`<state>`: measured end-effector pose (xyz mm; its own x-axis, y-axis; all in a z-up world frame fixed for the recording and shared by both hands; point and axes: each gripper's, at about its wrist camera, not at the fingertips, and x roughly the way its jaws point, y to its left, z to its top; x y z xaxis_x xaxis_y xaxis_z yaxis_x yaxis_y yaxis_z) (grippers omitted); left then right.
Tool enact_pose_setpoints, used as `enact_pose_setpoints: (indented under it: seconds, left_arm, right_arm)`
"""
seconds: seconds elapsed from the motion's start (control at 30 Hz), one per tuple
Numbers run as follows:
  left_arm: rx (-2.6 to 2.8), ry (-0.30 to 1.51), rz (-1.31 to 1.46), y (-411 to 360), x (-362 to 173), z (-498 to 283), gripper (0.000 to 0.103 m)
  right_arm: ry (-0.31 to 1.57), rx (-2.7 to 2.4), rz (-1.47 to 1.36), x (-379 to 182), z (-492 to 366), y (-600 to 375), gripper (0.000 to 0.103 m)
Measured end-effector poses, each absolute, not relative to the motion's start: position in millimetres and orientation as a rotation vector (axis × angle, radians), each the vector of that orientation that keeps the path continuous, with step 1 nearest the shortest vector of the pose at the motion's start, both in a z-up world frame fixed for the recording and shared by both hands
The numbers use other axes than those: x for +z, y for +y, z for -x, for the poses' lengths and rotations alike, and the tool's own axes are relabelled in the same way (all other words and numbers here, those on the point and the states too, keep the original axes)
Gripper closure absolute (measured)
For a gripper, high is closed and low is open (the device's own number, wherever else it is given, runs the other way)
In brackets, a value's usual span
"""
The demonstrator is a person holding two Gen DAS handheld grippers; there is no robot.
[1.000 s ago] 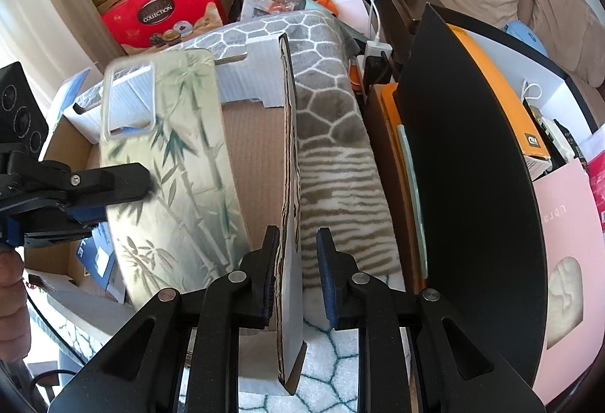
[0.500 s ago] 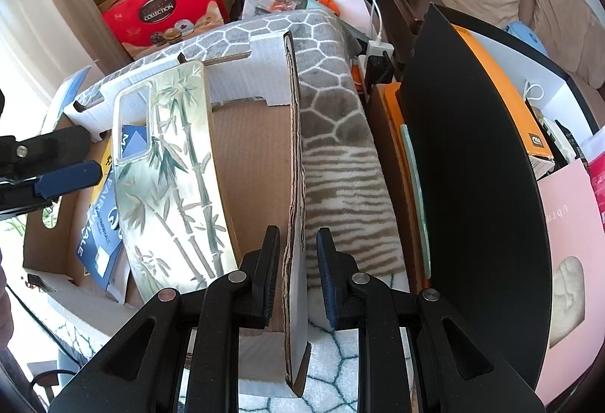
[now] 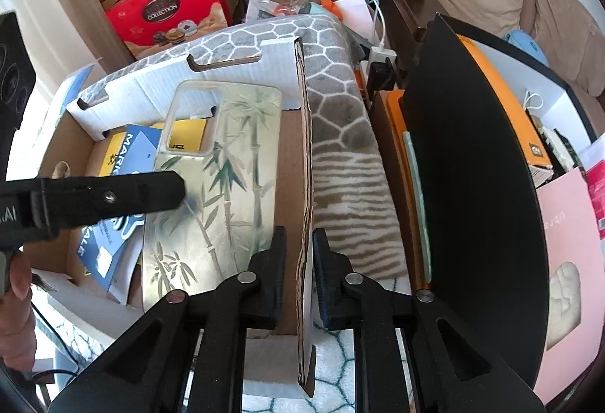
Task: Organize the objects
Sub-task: 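Lay the phone case flat in the box and open the left tool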
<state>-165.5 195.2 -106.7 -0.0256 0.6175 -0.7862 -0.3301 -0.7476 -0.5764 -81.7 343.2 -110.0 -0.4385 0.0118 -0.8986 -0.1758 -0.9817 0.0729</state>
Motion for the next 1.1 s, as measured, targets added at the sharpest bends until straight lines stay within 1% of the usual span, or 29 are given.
enact_pose_setpoints:
  seconds: [0.2, 0.27, 0.33, 0.4, 0.43, 0.6, 0.67, 0.73, 0.83, 1.1]
  left_arm:
    - [1.793, -0.310, 1.658, 202, -118, 167, 0.072]
    - [1.805, -0.301, 1.676, 200, -119, 166, 0.068]
    - [1.820, -0.330, 1.662, 194, -115, 165, 0.057]
    - [1.840, -0.370, 1.632, 184, -108, 166, 0.050]
    - [1.851, -0.379, 1.623, 182, -107, 167, 0.050]
    - [1.880, -0.337, 1.621, 179, -104, 167, 0.051]
    - [1.865, -0.287, 1.655, 184, -110, 164, 0.055]
    - [1.829, -0.274, 1.674, 192, -114, 162, 0.064]
    - [1.846, -0.236, 1.676, 201, -117, 159, 0.067]
    - [1.863, -0.274, 1.693, 204, -118, 160, 0.067]
  right_arm:
    - [0.274, 2.564, 1.604, -110, 82, 347, 0.090]
    - [0.281, 2.564, 1.594, -109, 82, 348, 0.090]
    - [0.300, 2.558, 1.572, -107, 81, 352, 0.089]
    - [0.318, 2.559, 1.568, -107, 80, 354, 0.088]
    - [0.316, 2.559, 1.570, -107, 79, 355, 0.088]
    - [0.306, 2.558, 1.576, -107, 81, 355, 0.087]
    - [0.304, 2.559, 1.579, -108, 81, 354, 0.087]
    - [0.305, 2.564, 1.586, -109, 80, 353, 0.089]
    - [0.288, 2.573, 1.584, -107, 80, 348, 0.089]
    - [0.249, 2.557, 1.576, -107, 83, 343, 0.089]
